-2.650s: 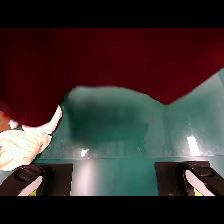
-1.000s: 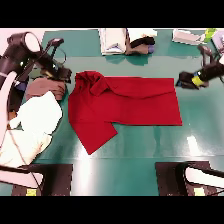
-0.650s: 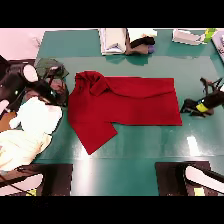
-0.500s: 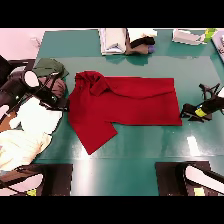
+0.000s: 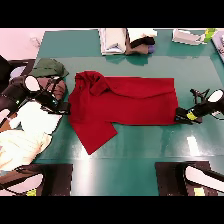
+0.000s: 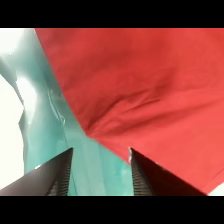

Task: Fold the shirts.

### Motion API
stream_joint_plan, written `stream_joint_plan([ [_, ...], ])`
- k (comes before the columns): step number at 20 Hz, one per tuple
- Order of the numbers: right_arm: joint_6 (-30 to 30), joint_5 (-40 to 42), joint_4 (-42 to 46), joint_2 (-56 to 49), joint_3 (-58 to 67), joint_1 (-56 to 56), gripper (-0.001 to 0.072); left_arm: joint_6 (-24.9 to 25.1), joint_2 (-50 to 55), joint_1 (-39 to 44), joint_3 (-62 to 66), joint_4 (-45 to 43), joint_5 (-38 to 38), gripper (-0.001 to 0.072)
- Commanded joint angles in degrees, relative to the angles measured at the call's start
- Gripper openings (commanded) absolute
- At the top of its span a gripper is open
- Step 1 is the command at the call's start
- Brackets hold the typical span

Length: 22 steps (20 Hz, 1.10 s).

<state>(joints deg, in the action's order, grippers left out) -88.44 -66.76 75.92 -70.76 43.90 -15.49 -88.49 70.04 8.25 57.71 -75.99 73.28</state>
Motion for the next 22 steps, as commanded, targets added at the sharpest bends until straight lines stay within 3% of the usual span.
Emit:
stream_joint_plan([
  [1, 0.0, 1.2, 1.2, 0.8, -0.2, 2.2, 0.0017, 0.0, -0.1, 0.0, -0.2, 0.1, 1.1, 0.0436],
  [10, -0.1, 1.0, 1.7, 3.2, -0.2, 1.7, 0.0017, 0.0, 1.5, 0.0, -10.2, 2.9, -12.5, 0.0436],
  [15, -0.1, 0.7, 1.7, 3.3, -0.2, 1.7, 0.0017, 0.4, 4.3, 0.0, -10.3, 7.1, -13.8, 0.0432],
  [16, -0.1, 0.7, 1.7, 3.3, -0.2, 1.7, 0.0017, 0.5, 4.3, 0.0, -10.3, 7.5, -13.7, 0.036],
  [18, -0.1, 0.3, 1.7, 3.4, 0.5, 1.7, 0.0017, 0.5, 3.8, 0.0, -10.2, 7.5, -12.7, 0.0066],
  [19, -0.1, -0.7, 1.7, 3.4, 2.0, 1.7, 0.0017, 1.0, 3.5, 0.0, -9.6, 7.5, -11.8, 0.0027],
  [22, 0.0, -5.6, 1.7, 4.2, 10.9, 2.5, 0.0017, 3.3, -1.2, 0.0, -3.8, 6.4, -9.3, 0.0027],
])
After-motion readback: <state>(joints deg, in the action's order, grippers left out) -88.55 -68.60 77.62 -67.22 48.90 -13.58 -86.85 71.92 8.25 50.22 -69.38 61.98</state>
